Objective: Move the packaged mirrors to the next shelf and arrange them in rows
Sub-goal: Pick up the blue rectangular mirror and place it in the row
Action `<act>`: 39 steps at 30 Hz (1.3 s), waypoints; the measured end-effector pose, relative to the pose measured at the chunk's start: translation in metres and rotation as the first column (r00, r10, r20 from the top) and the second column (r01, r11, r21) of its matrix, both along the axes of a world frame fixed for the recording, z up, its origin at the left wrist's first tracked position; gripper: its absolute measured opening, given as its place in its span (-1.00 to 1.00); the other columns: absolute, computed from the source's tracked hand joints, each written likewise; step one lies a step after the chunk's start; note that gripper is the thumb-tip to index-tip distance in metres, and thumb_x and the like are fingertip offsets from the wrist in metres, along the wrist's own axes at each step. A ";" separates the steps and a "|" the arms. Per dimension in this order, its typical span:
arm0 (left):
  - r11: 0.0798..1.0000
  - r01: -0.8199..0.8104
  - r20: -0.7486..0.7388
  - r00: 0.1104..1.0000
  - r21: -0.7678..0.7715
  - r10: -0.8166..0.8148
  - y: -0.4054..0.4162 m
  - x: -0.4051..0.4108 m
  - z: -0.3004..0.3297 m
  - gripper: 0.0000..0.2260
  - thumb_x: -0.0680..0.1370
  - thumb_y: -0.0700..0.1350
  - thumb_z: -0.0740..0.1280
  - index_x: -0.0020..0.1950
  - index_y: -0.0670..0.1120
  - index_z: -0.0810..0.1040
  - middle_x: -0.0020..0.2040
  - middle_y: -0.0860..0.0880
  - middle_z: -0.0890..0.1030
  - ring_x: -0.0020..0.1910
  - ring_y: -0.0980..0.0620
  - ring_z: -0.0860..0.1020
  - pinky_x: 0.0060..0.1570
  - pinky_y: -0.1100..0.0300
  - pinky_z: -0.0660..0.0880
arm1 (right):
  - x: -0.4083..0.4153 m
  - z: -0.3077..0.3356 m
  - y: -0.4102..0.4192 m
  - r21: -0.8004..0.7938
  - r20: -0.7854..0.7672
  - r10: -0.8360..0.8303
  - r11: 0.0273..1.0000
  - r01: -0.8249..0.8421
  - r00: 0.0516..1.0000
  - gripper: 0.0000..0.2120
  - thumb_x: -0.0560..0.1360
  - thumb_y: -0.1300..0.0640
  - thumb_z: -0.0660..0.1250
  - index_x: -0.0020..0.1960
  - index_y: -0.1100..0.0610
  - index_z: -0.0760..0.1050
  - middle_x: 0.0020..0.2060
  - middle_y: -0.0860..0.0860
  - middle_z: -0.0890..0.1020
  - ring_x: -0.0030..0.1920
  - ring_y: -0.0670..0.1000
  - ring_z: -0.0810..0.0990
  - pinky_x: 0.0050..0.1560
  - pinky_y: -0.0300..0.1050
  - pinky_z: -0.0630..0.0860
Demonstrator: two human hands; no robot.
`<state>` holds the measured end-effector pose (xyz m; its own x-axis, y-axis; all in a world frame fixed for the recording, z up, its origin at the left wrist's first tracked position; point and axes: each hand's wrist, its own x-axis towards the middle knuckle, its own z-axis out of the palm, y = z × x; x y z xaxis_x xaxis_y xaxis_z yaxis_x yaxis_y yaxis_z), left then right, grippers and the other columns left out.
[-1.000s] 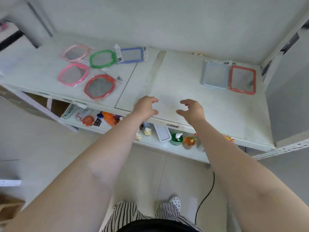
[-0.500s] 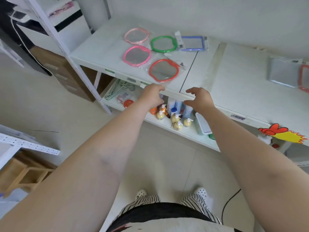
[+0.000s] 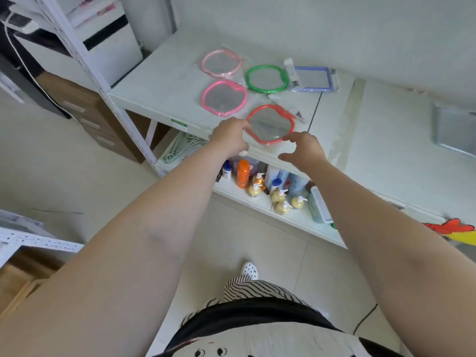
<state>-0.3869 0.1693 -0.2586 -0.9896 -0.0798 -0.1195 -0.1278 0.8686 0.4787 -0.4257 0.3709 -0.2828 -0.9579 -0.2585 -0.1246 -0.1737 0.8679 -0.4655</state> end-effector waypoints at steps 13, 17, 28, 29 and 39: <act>0.992 0.123 -0.015 0.992 0.027 -0.122 -0.012 -0.137 0.006 -0.49 0.42 -0.20 0.44 0.36 -0.08 0.46 0.33 -0.12 0.52 0.30 -0.12 0.49 0.30 0.02 0.42 | -0.103 0.021 -0.008 -0.003 -0.002 -0.161 0.987 0.161 0.987 -0.51 0.40 0.05 0.48 0.31 0.00 0.49 0.21 0.07 0.54 0.27 0.10 0.43 0.19 -0.03 0.46; 0.974 0.227 -0.028 0.974 0.007 -0.227 -0.014 -0.179 0.007 -0.52 0.41 -0.17 0.42 0.33 -0.08 0.49 0.31 -0.13 0.54 0.30 -0.11 0.50 0.29 0.09 0.43 | -0.121 0.019 -0.013 -0.041 0.001 -0.275 0.961 0.275 0.961 -0.53 0.40 -0.02 0.46 0.29 -0.01 0.50 0.19 0.05 0.55 0.27 0.08 0.43 0.18 -0.03 0.46; 0.815 0.577 0.051 0.817 -0.059 -0.575 -0.047 -0.262 0.009 -0.54 0.40 -0.14 0.43 0.30 -0.09 0.50 0.27 -0.15 0.55 0.27 -0.14 0.50 0.27 0.04 0.44 | -0.137 0.017 -0.069 -0.109 0.066 -0.635 0.762 0.638 0.770 -0.55 0.40 0.01 0.46 0.27 0.01 0.50 0.19 0.07 0.53 0.24 0.10 0.46 0.13 -0.04 0.45; 0.806 0.589 0.053 0.808 -0.057 -0.587 -0.051 -0.266 0.007 -0.54 0.41 -0.13 0.43 0.31 -0.08 0.50 0.28 -0.15 0.54 0.28 -0.14 0.49 0.28 0.03 0.43 | -0.136 0.016 -0.075 -0.114 0.071 -0.651 0.748 0.654 0.756 -0.55 0.41 0.01 0.46 0.28 0.02 0.49 0.18 0.07 0.54 0.23 0.11 0.47 0.11 -0.05 0.45; 0.851 0.520 0.011 0.854 -0.074 -0.520 -0.067 -0.305 0.010 -0.51 0.52 -0.03 0.31 0.44 -0.08 0.36 0.39 -0.15 0.43 0.36 -0.14 0.42 0.33 0.06 0.38 | -0.165 0.017 -0.089 -0.271 0.200 -0.742 0.585 0.764 0.639 -0.55 0.46 -0.02 0.42 0.28 0.12 0.47 -0.05 0.00 0.53 -0.12 0.04 0.53 0.01 -0.05 0.53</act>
<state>-0.6920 0.1021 -0.2488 -0.8900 0.4388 -0.1237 0.3564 0.8388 0.4115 -0.5906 0.2816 -0.2656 -0.8206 0.5192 -0.2391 0.5132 0.4850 -0.7081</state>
